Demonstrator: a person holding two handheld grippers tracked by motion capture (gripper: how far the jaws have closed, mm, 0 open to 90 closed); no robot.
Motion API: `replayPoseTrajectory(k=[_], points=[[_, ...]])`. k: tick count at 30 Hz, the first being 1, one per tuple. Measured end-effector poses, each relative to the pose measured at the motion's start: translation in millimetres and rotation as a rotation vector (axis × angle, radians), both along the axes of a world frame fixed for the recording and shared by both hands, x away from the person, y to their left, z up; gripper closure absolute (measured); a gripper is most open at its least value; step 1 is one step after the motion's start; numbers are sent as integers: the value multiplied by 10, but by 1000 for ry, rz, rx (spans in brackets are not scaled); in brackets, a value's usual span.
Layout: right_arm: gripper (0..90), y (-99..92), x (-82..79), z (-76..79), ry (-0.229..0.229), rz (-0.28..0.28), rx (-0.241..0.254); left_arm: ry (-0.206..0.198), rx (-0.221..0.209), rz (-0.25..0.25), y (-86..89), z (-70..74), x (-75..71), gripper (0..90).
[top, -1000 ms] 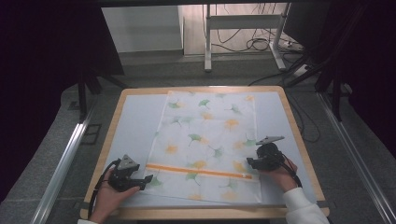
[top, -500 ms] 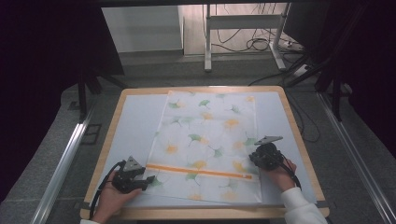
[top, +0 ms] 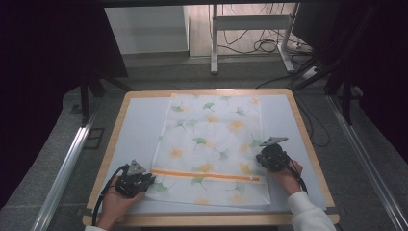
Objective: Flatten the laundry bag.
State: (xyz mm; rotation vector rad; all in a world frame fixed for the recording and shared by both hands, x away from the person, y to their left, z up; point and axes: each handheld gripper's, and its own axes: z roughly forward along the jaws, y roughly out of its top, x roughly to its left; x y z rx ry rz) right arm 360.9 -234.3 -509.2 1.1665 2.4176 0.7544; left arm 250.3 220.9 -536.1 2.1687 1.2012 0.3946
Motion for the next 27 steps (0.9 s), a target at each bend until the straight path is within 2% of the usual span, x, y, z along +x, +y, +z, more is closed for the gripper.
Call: replayPoseTrajectory(k=[4,8,16,24,25,27], points=[[886,60,81,-1,-10,3,-8,6,-5,2,27,5,-9,817],[888,158,165,-1,-19,29,-10,3,-7,12,54,13,-30,828],[888,346,231,-8,-40,68,-36,3,-4,21,89,14,-50,833],[871,205,224,35,-38,36,-8,-4,-11,14,95,20,-43,812],[849,185,219,38,-37,34,-2,-7,-13,14,93,21,-43,807],[750,152,203,44,-46,23,8,-14,-19,10,90,29,-48,784]])
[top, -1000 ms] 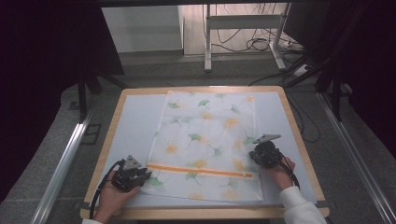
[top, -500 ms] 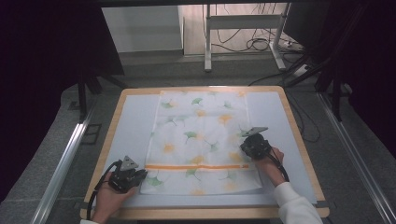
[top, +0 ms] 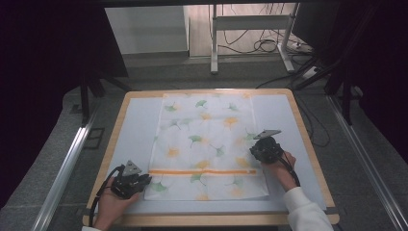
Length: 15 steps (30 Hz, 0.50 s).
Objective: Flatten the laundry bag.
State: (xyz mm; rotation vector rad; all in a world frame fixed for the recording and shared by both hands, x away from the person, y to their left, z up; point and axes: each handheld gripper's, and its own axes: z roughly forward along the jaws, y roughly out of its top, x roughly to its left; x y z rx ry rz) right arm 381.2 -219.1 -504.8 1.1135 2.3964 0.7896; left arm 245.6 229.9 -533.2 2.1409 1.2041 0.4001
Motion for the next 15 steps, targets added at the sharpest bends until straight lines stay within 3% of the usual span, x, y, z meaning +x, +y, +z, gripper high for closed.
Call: replayPoseTrajectory(k=[3,5,10,15], points=[[632,-46,-49,34,-21,-25,11,-22,-10,3,-4,18,-12,722],[602,-88,-103,66,-35,-34,33,-31,-16,-2,-1,34,-16,691],[570,-185,-266,152,-47,-29,86,-45,-26,3,-13,50,-22,628],[569,-249,-437,177,-29,-17,131,-53,-39,17,-16,63,-25,560]])
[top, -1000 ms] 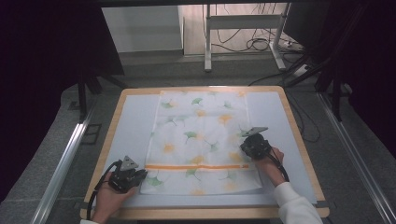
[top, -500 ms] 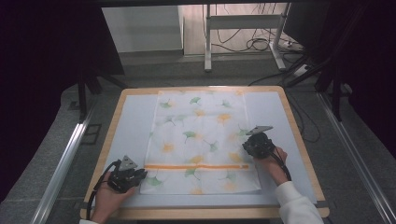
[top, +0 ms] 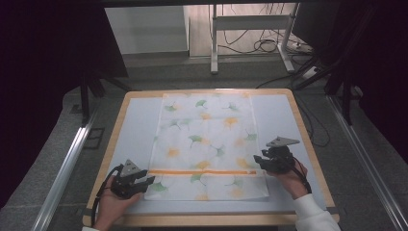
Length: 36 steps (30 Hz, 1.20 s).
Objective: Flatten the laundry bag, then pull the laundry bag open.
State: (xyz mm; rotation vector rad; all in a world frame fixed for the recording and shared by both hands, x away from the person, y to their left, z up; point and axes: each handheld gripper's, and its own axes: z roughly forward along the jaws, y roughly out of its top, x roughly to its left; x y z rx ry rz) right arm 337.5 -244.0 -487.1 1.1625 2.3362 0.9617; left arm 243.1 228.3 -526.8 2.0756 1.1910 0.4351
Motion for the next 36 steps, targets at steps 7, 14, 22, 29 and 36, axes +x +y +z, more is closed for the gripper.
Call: replayPoseTrajectory(k=[7,14,22,29,36], points=[[573,-91,-310,-79,42,46,5,1,-7,2,-16,3,10,429],[583,-143,-512,-121,64,75,5,-8,-12,-13,-66,21,9,388],[587,-86,-561,-178,86,101,-13,-17,-15,-30,-122,44,13,369],[586,-81,-561,-193,91,104,-15,-25,-19,-38,-145,67,22,362],[582,-63,-568,-206,94,106,-20,-30,-16,-79,-294,114,57,348]])
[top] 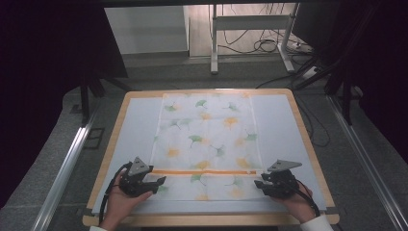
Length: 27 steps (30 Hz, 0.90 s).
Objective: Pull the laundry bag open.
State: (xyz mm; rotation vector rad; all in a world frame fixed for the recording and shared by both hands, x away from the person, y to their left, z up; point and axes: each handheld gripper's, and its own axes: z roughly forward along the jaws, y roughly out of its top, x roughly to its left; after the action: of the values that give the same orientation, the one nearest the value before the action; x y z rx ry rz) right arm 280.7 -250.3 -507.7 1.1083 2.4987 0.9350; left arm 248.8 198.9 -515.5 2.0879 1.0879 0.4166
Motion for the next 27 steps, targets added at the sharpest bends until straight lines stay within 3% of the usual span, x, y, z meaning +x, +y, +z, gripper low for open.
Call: replayPoseTrajectory(k=[10,19,27], points=[[611,17,13,-15,6,3,-8,-3,-10,-76,-332,91,108,331],[805,31,12,-10,13,31,-10,-2,1,-167,-776,145,221,311],[882,45,6,-13,26,48,-9,23,-17,-219,-1100,134,354,312]])
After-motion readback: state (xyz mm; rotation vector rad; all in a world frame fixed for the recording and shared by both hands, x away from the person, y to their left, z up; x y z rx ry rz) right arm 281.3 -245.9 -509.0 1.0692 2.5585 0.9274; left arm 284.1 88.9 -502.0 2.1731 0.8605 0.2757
